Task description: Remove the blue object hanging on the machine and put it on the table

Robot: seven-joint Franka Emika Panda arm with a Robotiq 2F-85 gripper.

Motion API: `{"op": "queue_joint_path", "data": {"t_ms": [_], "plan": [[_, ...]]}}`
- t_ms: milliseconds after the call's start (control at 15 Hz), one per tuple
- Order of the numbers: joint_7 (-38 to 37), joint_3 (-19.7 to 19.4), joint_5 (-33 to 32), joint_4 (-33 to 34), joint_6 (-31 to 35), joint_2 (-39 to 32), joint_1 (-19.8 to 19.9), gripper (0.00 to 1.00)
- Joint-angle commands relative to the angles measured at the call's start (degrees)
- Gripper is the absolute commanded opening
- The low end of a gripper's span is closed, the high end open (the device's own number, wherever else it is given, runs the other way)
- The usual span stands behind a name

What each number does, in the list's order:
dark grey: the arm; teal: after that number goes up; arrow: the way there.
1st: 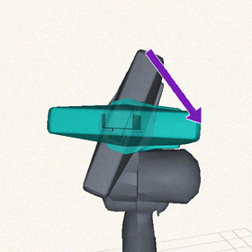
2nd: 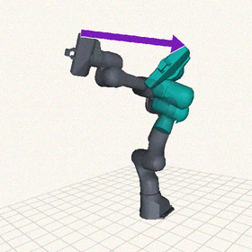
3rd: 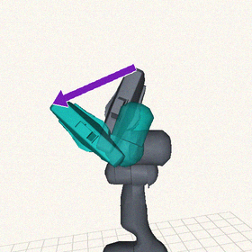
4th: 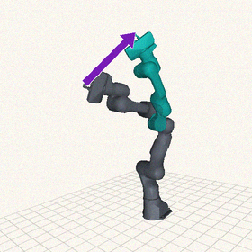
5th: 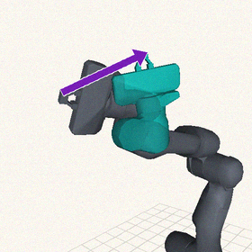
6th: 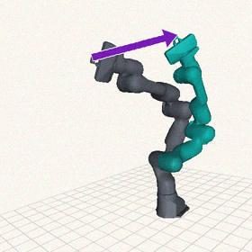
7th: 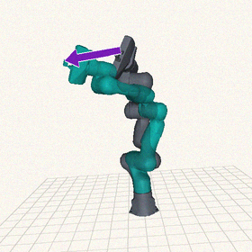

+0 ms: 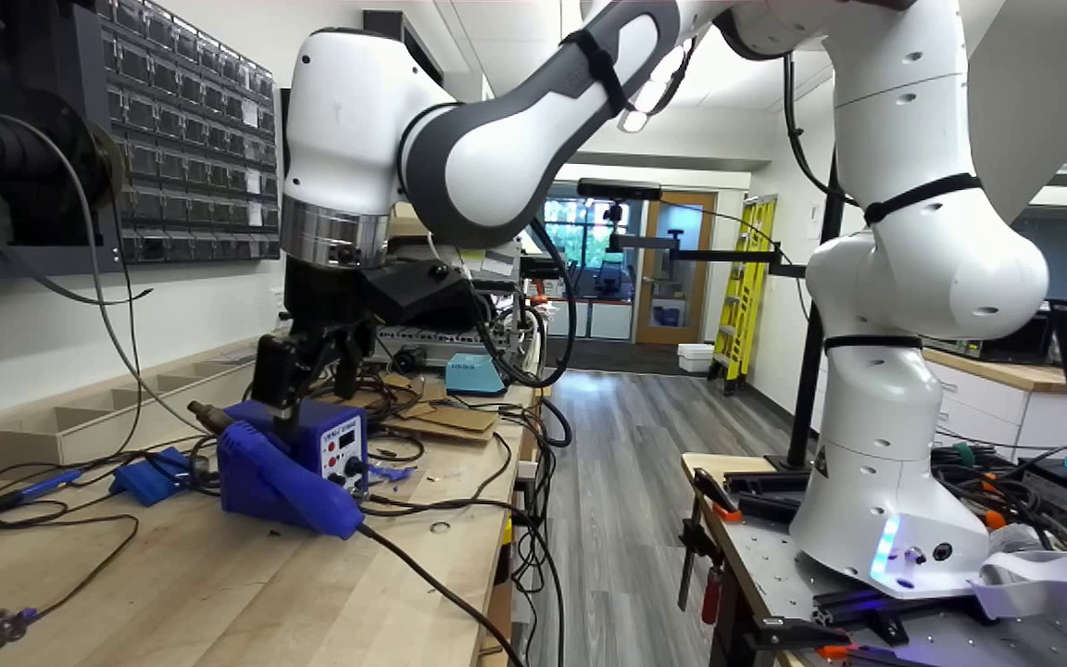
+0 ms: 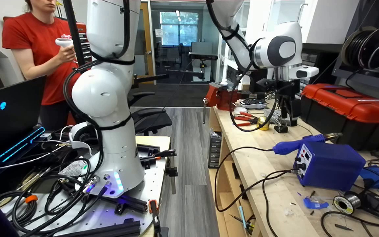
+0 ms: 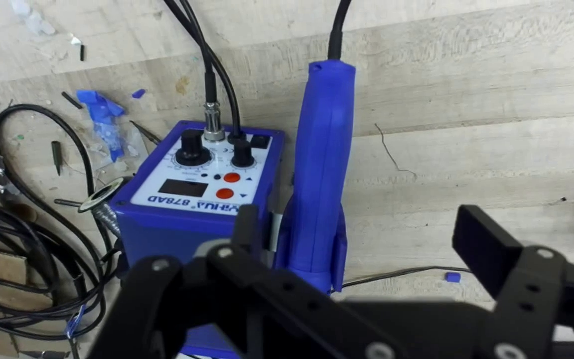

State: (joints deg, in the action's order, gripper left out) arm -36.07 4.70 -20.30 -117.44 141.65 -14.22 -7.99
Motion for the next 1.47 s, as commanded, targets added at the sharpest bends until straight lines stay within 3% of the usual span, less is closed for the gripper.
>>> {"op": "queue_joint_path", "data": {"t_ms": [0, 1400], "plan": [[1.9, -1.7, 1.1, 2.8, 0.7, -3.3, -1.4, 1.00], [6.3, -4.8, 7.0, 10.7, 0.5, -12.1, -2.9, 1.00]]}}
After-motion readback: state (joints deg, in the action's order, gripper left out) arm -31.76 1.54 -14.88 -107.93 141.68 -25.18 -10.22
